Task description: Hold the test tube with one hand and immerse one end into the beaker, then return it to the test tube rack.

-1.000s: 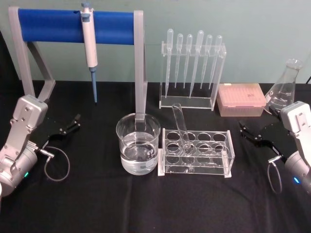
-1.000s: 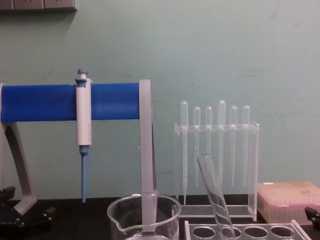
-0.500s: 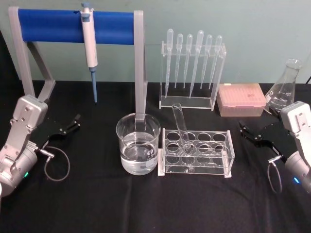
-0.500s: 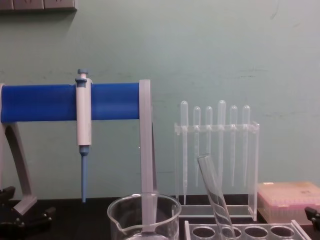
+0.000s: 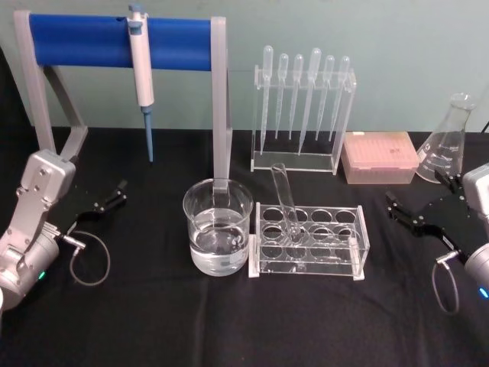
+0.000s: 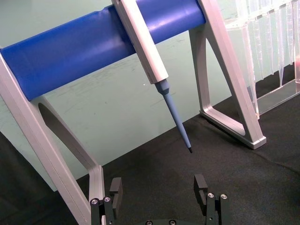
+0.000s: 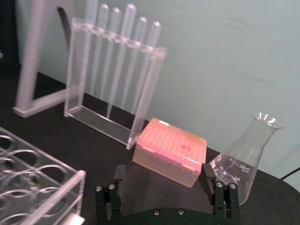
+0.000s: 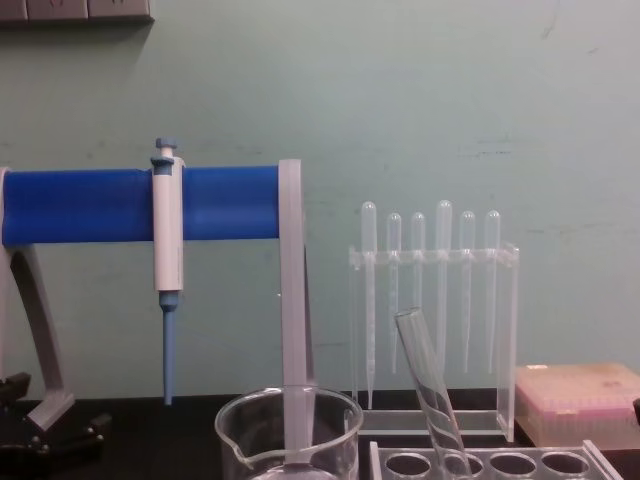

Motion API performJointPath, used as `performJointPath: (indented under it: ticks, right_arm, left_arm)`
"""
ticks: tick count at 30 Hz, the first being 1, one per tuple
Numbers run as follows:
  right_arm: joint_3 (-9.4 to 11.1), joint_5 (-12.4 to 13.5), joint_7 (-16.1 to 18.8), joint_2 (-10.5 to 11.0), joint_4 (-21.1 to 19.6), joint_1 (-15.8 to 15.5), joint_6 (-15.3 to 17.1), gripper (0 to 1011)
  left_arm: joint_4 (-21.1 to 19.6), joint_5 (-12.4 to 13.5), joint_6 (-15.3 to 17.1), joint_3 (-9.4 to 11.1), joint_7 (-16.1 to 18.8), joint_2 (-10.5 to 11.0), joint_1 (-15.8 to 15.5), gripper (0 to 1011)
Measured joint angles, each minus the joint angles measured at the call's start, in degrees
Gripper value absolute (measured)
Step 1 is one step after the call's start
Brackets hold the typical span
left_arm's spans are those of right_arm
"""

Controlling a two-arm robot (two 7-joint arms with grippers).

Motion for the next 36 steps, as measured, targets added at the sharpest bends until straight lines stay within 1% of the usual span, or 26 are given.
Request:
performJointPath:
  ticks: [1,3,4,6,7,10,11,13,14,16,17,20,21,25,28,29,33,36]
  right_arm:
    - [0.65,0.73,0.57,0.85,-2.14,-1.34,0.51,1003]
    - [1.24,1.91,1.81,1.65,-4.26,-2.53,1.17,1003]
    - [1.77,3.39,3.34,2.37,-6.32,-3.53,2.02,1003]
    - [2.0,4.96,5.46,3.1,-8.19,-4.16,3.05,1003]
    - [2.06,6.36,7.7,3.76,-9.74,-4.41,4.06,1003]
    - [1.75,8.2,11.63,4.64,-11.86,-4.26,5.8,1003]
    - [1.42,9.18,13.99,5.05,-12.94,-3.79,6.93,1003]
    - [1.02,9.99,16.02,5.18,-13.66,-3.18,7.95,1003]
    - [0.45,10.69,18.12,5.11,-14.11,-2.26,9.06,1003]
    - [-0.2,11.13,19.95,4.83,-14.32,-1.2,10.15,1003]
    - [-0.93,11.2,21.36,4.37,-14.35,0.01,11.28,1002]
    - [-2.16,10.78,22.84,3.45,-14.08,1.89,12.67,1002]
    - [-3.03,10.14,23.55,2.63,-13.58,3.2,13.61,1002]
    - [-5.19,8.27,25.19,-0.01,-11.21,6.74,15.7,1003]
    - [-6.1,7.26,25.71,-1.37,-9.89,8.25,16.44,1002]
    - [-6.62,6.54,25.97,-2.09,-9.13,9.01,16.74,1002]
    - [-7.53,4.96,26.43,-3.88,-7.2,10.63,16.85,1002]
    - [-7.83,4.03,26.67,-4.91,-6.14,11.31,16.85,1003]
  left_arm:
    - [0.0,0.0,0.0,0.0,0.0,0.0,0.0,1000]
    - [0.0,0.0,0.0,0.0,0.0,0.0,0.0,1000]
    - [0.0,0.0,0.0,0.0,0.0,0.0,0.0,1000]
    - [0.0,0.0,0.0,0.0,0.0,0.0,0.0,1000]
    - [0.0,0.0,0.0,0.0,0.0,0.0,0.0,1000]
    - [0.0,0.0,0.0,0.0,0.0,0.0,0.0,1000]
    - [0.0,0.0,0.0,0.0,0.0,0.0,0.0,1000]
    - [0.0,0.0,0.0,0.0,0.0,0.0,0.0,1000]
    - [0.0,0.0,0.0,0.0,0.0,0.0,0.0,1000]
    - [0.0,0.0,0.0,0.0,0.0,0.0,0.0,1000]
    - [0.0,0.0,0.0,0.0,0.0,0.0,0.0,1000]
    - [0.0,0.0,0.0,0.0,0.0,0.0,0.0,1000]
    - [0.0,0.0,0.0,0.0,0.0,0.0,0.0,1000]
    - [0.0,0.0,0.0,0.0,0.0,0.0,0.0,1000]
    - [0.0,0.0,0.0,0.0,0.0,0.0,0.0,1000]
    - [0.0,0.0,0.0,0.0,0.0,0.0,0.0,1000]
    - [0.0,0.0,0.0,0.0,0.0,0.0,0.0,1000]
    - [0.0,0.0,0.0,0.0,0.0,0.0,0.0,1000]
